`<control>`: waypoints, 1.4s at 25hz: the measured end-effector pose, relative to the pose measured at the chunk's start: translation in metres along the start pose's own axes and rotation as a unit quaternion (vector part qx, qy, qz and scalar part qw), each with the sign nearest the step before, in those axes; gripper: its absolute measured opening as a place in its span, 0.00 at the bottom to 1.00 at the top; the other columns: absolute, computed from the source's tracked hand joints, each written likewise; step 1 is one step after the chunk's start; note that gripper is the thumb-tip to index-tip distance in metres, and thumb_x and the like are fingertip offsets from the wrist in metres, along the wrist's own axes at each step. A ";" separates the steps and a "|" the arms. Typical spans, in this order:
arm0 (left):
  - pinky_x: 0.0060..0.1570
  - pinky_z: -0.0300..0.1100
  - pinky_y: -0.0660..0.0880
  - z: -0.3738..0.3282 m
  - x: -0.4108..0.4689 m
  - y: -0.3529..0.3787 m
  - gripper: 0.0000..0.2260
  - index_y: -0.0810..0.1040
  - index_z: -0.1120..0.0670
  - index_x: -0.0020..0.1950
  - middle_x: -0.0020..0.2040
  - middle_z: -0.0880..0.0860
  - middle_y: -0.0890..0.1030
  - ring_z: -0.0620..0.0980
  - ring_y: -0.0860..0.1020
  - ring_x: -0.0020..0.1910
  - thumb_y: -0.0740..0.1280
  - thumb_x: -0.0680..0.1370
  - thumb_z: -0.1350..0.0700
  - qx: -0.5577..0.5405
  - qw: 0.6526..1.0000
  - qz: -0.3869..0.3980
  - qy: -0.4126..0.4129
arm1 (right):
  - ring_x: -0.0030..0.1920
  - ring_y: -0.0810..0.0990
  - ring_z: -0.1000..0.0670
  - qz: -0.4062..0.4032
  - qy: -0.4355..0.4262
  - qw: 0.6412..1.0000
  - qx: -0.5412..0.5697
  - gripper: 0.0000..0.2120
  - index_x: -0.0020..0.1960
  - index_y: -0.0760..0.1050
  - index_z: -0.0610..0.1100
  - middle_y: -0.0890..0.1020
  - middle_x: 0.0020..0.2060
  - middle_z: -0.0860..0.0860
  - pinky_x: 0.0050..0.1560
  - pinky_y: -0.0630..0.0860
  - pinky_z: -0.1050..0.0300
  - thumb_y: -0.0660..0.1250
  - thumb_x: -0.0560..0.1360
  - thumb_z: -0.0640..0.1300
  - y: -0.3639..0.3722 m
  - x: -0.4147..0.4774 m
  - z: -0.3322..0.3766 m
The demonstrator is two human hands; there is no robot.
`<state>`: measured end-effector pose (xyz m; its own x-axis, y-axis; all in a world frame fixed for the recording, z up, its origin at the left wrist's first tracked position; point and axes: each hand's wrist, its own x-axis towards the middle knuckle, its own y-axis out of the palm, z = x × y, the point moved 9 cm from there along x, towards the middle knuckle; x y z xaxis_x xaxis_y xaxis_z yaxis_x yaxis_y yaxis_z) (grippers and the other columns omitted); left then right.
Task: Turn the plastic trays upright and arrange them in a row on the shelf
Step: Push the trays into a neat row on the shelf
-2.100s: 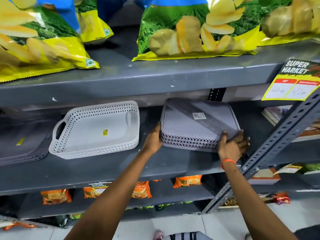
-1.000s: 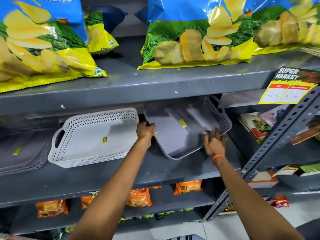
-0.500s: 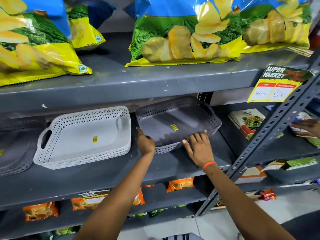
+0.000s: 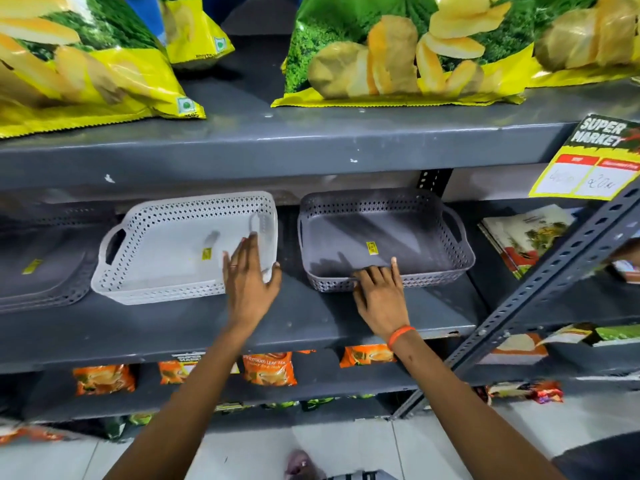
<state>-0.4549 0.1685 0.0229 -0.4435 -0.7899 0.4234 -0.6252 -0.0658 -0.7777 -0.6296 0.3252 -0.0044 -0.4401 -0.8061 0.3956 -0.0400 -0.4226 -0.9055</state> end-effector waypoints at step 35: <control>0.54 0.50 0.65 0.063 -0.026 -0.005 0.14 0.79 0.50 0.56 0.54 0.53 0.83 0.56 0.75 0.58 0.59 0.78 0.45 0.094 0.966 0.226 0.077 | 0.45 0.79 0.40 -0.029 0.046 0.997 -0.056 0.17 0.47 0.76 0.41 0.80 0.39 0.44 0.70 0.65 0.39 0.51 0.74 0.47 0.000 -0.017 0.056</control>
<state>-0.3998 0.1505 -0.0136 -0.7431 -0.6652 0.0725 -0.2230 0.1440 -0.9641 -0.5717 0.3158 -0.0029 -0.5143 -0.7380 0.4368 -0.1652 -0.4145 -0.8949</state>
